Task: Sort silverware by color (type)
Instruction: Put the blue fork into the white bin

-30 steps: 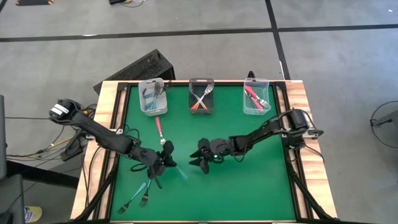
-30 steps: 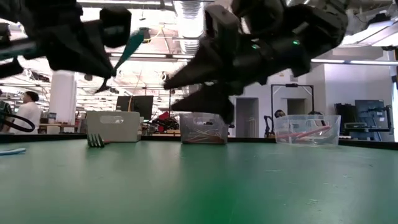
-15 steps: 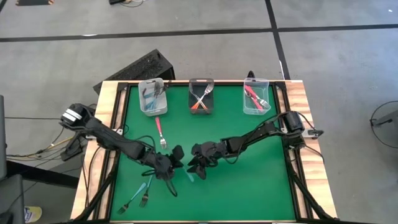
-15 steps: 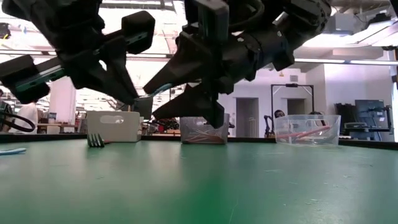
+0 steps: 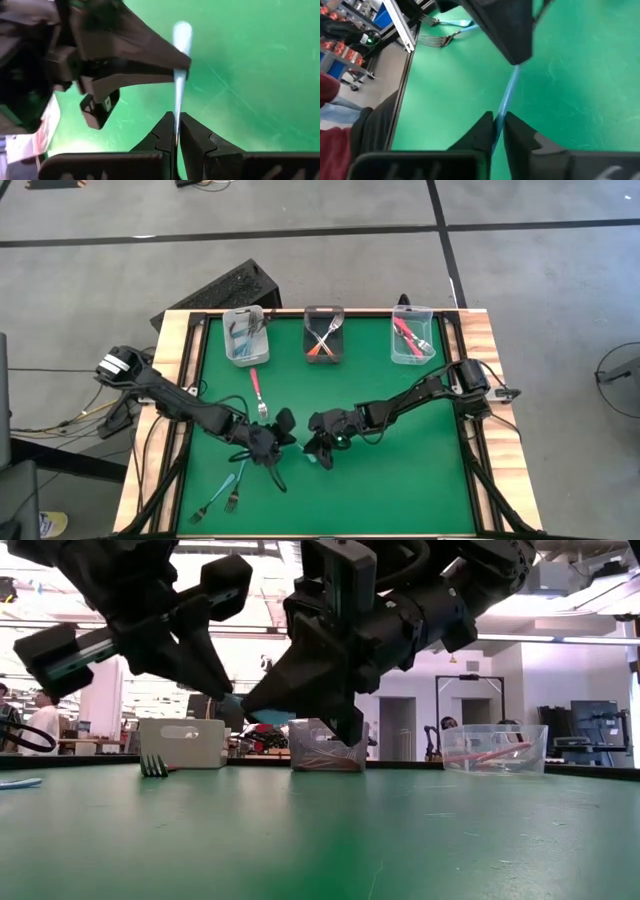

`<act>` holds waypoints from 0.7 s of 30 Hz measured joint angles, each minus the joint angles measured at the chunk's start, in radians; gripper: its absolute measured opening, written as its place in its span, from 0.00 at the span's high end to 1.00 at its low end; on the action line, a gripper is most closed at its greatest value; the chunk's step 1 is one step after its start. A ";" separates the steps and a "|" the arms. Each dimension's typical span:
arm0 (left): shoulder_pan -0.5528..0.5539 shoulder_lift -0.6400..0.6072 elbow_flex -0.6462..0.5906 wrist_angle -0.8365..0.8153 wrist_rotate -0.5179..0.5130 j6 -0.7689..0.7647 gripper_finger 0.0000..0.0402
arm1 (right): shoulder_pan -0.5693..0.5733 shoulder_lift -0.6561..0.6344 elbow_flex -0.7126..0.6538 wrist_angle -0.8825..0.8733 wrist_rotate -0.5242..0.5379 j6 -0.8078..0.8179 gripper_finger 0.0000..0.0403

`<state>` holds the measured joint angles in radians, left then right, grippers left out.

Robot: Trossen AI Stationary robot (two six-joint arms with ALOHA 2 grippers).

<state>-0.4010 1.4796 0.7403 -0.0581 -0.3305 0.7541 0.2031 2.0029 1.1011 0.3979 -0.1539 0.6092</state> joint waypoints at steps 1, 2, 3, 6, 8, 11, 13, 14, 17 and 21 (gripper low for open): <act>-0.001 0.000 0.000 0.006 -0.017 -0.022 0.98 | 0.000 0.000 0.000 -0.002 0.002 -0.007 0.89; -0.003 0.000 0.000 0.011 -0.032 -0.053 0.98 | -0.001 0.000 -0.001 -0.008 0.010 -0.013 0.92; -0.004 0.000 0.000 0.017 -0.050 -0.088 0.98 | -0.003 0.000 -0.002 -0.011 0.023 -0.025 0.95; 0.001 0.000 0.000 0.038 -0.114 -0.194 0.98 | -0.004 0.001 -0.001 0.006 0.096 -0.033 0.96; 0.001 -0.001 0.000 0.039 -0.183 -0.303 0.97 | -0.003 0.001 0.000 0.009 0.165 -0.034 0.96; 0.000 -0.004 0.000 0.023 -0.314 -0.506 0.92 | 0.001 0.001 0.000 0.010 0.320 -0.035 0.96; 0.001 -0.022 0.000 0.007 -0.355 -0.615 0.88 | 0.004 -0.004 0.000 0.011 0.406 -0.035 0.96; 0.001 -0.038 0.000 -0.005 -0.355 -0.664 0.86 | 0.006 -0.007 -0.002 0.012 0.445 -0.035 0.96; -0.004 -0.103 0.000 -0.075 -0.312 -0.804 0.80 | -0.002 -0.024 -0.028 0.034 0.508 -0.030 0.96; -0.003 -0.206 -0.052 -0.101 -0.308 -0.934 0.71 | -0.026 -0.057 -0.093 0.103 0.519 -0.041 0.96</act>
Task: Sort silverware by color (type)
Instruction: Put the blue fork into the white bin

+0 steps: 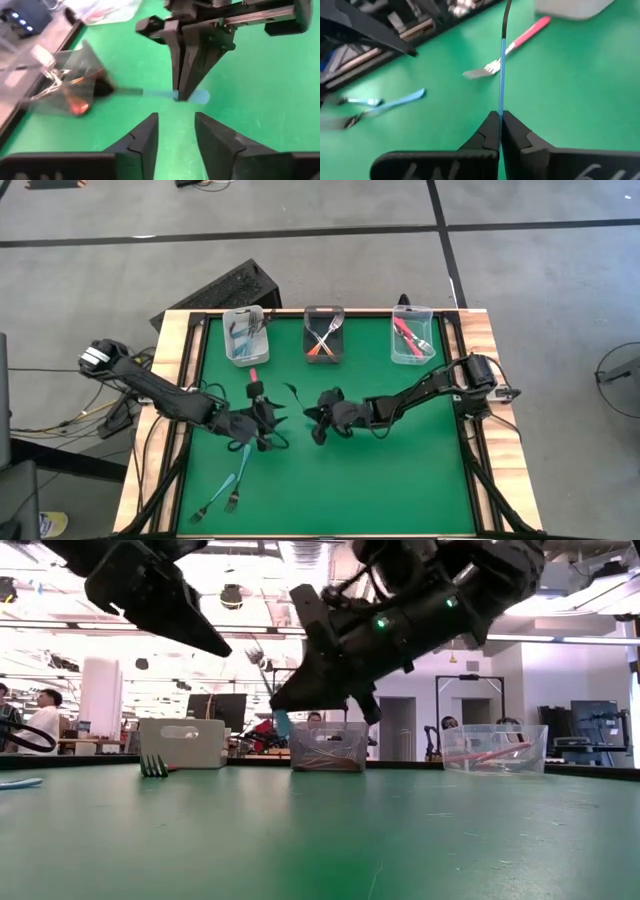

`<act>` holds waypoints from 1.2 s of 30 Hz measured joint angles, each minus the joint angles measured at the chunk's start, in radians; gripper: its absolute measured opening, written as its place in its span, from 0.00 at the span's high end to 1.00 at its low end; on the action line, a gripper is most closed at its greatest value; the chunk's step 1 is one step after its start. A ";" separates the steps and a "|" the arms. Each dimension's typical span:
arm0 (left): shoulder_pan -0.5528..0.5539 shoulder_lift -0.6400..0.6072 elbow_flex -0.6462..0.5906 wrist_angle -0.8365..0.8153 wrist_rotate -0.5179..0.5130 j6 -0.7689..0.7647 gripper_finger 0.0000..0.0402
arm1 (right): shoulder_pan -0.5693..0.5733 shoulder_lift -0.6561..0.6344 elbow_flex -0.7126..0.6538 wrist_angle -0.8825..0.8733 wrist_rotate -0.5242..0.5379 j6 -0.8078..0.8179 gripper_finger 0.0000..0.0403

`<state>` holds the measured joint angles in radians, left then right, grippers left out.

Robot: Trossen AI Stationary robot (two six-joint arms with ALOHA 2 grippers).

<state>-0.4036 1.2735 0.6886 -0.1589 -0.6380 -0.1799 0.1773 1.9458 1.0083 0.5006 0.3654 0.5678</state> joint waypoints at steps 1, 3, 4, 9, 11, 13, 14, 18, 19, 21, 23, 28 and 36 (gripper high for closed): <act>0.001 -0.024 -0.028 0.030 -0.005 -0.020 0.69 | -0.005 -0.007 -0.025 0.047 0.000 -0.026 0.96; 0.006 -0.076 -0.100 0.128 -0.004 -0.046 0.64 | -0.009 -0.009 -0.057 0.169 -0.018 -0.097 0.96; 0.013 -0.098 -0.141 0.192 -0.005 -0.050 0.62 | -0.005 -0.010 -0.068 0.224 -0.028 -0.119 0.96; 0.055 -0.148 -0.347 0.745 0.084 0.020 0.55 | 0.015 -0.012 -0.078 0.292 -0.056 -0.200 0.96; 0.076 -0.144 -0.398 0.911 0.169 0.036 0.55 | 0.019 -0.012 -0.079 0.300 -0.054 -0.222 0.96; 0.101 -0.133 -0.411 0.960 0.207 0.030 0.55 | 0.018 -0.012 -0.079 0.310 -0.053 -0.242 0.96; 0.111 -0.129 -0.411 0.956 0.215 0.025 0.55 | 0.018 -0.012 -0.079 0.321 -0.053 -0.250 0.96; 0.138 -0.105 -0.395 0.958 0.245 0.020 0.57 | 0.019 -0.012 -0.079 0.357 -0.053 -0.281 0.96; 0.142 -0.100 -0.392 0.957 0.244 0.020 0.58 | 0.019 -0.012 -0.078 0.356 -0.053 -0.292 0.96; 0.153 -0.088 -0.376 0.959 0.250 0.022 0.59 | 0.018 -0.012 -0.078 0.354 -0.053 -0.313 0.96; 0.166 -0.080 -0.366 0.960 0.277 0.030 0.60 | 0.016 -0.012 -0.078 0.355 -0.053 -0.327 0.96; 0.195 -0.062 -0.342 0.961 0.353 0.032 0.67 | 0.016 -0.012 -0.078 0.361 -0.053 -0.344 0.96; 0.230 -0.063 -0.343 0.931 0.398 0.015 0.98 | 0.016 -0.012 -0.078 0.381 -0.053 -0.357 0.92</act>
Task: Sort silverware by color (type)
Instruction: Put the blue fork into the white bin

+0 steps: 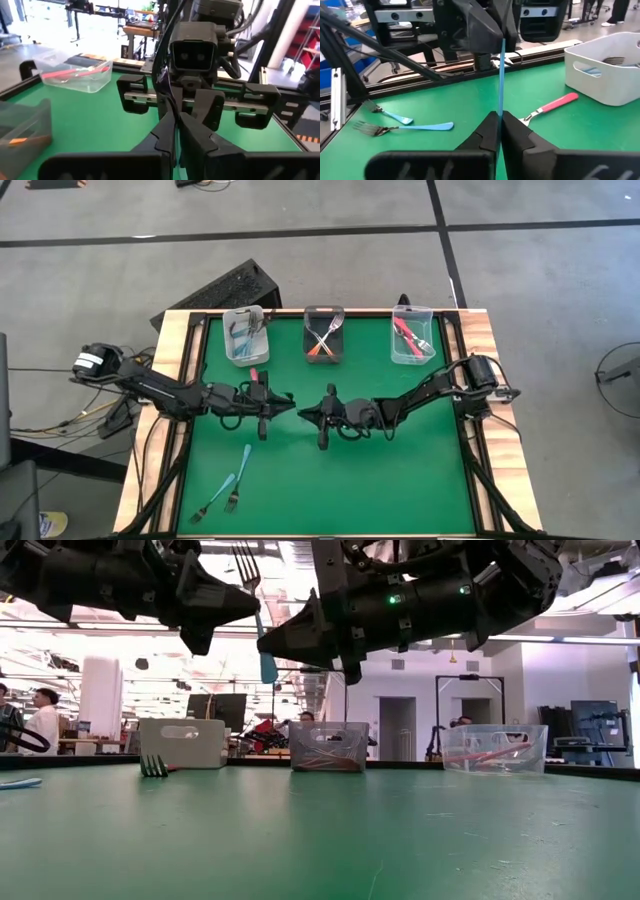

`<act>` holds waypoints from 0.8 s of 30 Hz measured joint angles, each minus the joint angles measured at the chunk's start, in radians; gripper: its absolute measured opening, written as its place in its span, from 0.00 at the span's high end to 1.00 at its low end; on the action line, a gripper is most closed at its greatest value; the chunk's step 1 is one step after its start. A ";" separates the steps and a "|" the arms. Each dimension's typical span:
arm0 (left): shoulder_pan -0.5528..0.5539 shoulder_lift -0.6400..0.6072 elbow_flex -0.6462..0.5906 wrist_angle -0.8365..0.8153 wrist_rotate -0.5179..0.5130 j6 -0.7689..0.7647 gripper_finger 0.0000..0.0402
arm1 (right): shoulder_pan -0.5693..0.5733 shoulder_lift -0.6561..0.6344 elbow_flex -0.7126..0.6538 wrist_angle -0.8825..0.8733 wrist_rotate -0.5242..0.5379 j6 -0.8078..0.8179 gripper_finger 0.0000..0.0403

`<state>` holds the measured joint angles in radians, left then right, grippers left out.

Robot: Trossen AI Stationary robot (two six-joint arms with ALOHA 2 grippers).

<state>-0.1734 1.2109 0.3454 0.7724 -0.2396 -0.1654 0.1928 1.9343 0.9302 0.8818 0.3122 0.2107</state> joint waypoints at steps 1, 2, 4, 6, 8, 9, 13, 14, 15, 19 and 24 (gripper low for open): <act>0.009 0.000 0.000 -0.003 0.000 -0.013 0.98 | 0.000 0.000 0.000 -0.002 0.000 0.013 0.91; 0.022 0.000 0.000 -0.007 0.000 -0.027 0.99 | -0.001 0.000 0.000 -0.002 0.001 0.031 0.89; 0.058 -0.021 0.000 -0.042 0.014 -0.056 0.99 | -0.007 0.001 0.000 -0.005 0.009 0.064 0.84; 0.112 -0.063 0.016 -0.139 0.039 -0.079 0.99 | -0.013 0.001 0.001 -0.012 0.014 0.080 0.79; 0.171 -0.120 0.059 -0.310 0.058 -0.096 1.00 | -0.015 0.001 0.001 -0.028 0.023 0.085 0.75; 0.201 -0.149 0.090 -0.418 0.056 -0.093 1.00 | -0.016 0.001 0.001 -0.039 0.022 0.086 0.72; 0.327 -0.229 0.254 -0.850 -0.070 -0.047 1.00 | -0.012 0.001 0.001 -0.083 -0.007 0.096 0.65; 0.360 -0.239 0.306 -0.944 -0.106 -0.028 1.00 | -0.014 0.001 0.001 -0.101 -0.007 0.111 0.63; 0.395 -0.245 0.352 -1.029 -0.144 -0.005 1.00 | -0.019 0.001 0.001 -0.114 -0.006 0.125 0.62; 0.557 -0.240 0.473 -1.239 -0.248 0.078 1.00 | -0.034 0.001 0.001 -0.154 0.002 0.146 0.61; 0.754 -0.224 0.486 -1.254 -0.034 0.108 1.00 | -0.033 0.001 0.001 -0.176 -0.002 0.163 0.62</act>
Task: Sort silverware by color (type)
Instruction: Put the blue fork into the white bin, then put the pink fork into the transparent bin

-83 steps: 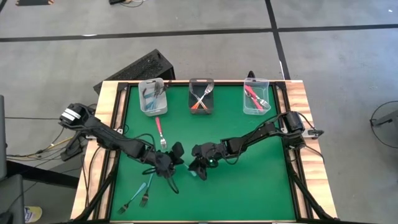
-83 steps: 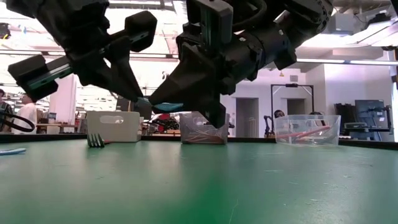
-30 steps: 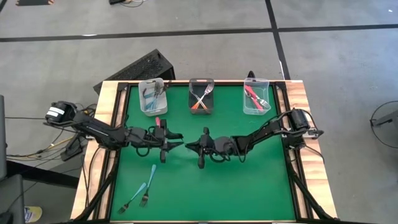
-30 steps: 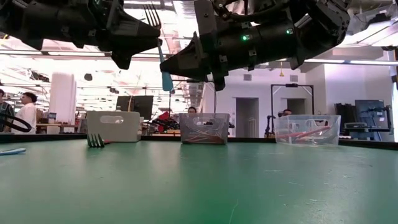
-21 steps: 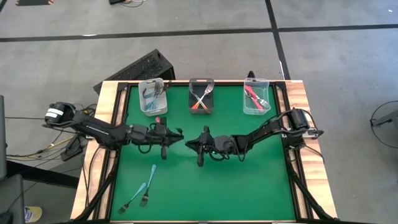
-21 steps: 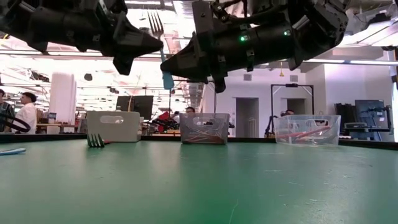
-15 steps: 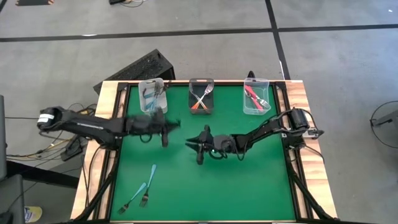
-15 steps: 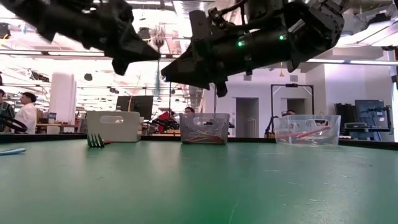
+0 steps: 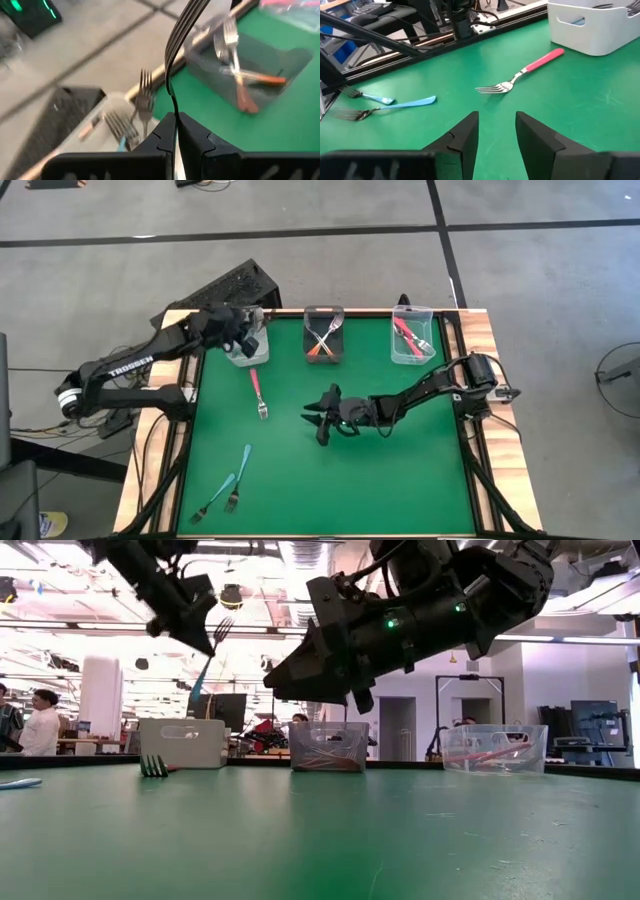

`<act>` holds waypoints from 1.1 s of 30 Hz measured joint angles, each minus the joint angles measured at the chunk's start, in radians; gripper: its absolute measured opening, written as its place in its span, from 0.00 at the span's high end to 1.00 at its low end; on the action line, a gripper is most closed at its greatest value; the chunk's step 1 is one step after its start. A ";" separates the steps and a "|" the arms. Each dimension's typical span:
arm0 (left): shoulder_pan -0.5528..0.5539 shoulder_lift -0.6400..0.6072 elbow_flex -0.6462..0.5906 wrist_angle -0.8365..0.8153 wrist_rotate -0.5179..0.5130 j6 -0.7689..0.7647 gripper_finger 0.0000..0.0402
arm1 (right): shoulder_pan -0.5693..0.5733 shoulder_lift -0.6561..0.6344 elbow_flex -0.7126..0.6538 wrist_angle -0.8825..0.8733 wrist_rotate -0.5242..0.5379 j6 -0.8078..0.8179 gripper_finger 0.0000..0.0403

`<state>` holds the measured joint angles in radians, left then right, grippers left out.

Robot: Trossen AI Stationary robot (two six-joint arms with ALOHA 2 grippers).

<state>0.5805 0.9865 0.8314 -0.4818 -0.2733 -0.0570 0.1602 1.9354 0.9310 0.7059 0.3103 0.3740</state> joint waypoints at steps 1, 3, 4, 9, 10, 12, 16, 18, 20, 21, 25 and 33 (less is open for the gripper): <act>0.030 0.007 -0.004 -0.008 0.033 0.000 1.00 | 0.003 0.000 0.000 0.000 0.000 0.000 0.62; 0.075 0.027 -0.011 -0.001 0.083 0.000 1.00 | 0.007 0.000 0.000 -0.005 0.001 0.000 0.63; 0.094 0.041 -0.015 -0.001 0.095 0.001 1.00 | 0.008 0.000 0.000 -0.006 0.000 0.000 0.63; 0.153 0.134 -0.018 -0.043 0.097 -0.004 1.00 | 0.011 0.000 0.000 -0.020 0.000 0.002 0.63; 0.160 0.151 -0.018 -0.044 0.093 -0.007 0.99 | 0.010 0.000 0.000 -0.022 0.000 0.003 0.63; 0.167 0.185 -0.018 -0.048 0.100 -0.012 0.97 | 0.009 0.000 0.000 -0.024 0.001 0.010 0.62; 0.176 0.238 -0.018 -0.050 0.120 -0.016 0.87 | 0.010 0.000 0.000 -0.046 0.001 0.022 0.61; 0.180 0.255 -0.018 -0.051 0.119 -0.014 0.80 | 0.011 0.000 0.000 -0.053 0.001 0.021 0.60; 0.182 0.260 -0.018 -0.053 0.115 0.016 0.73 | 0.016 0.000 0.000 -0.064 0.001 0.027 0.59; 0.181 0.258 -0.018 -0.053 0.113 0.042 0.70 | 0.018 0.000 0.000 -0.069 0.003 0.032 0.58; 0.141 0.211 -0.011 -0.060 0.181 0.246 0.64 | 0.022 0.000 0.000 -0.094 0.003 0.039 0.58; -0.132 0.101 -0.009 -0.179 0.360 0.696 0.68 | 0.023 0.000 0.000 -0.070 0.003 0.037 0.58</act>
<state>0.4486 1.0877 0.8219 -0.6612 0.0862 0.6385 0.1833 1.9354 0.9306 0.6363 0.3134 0.4114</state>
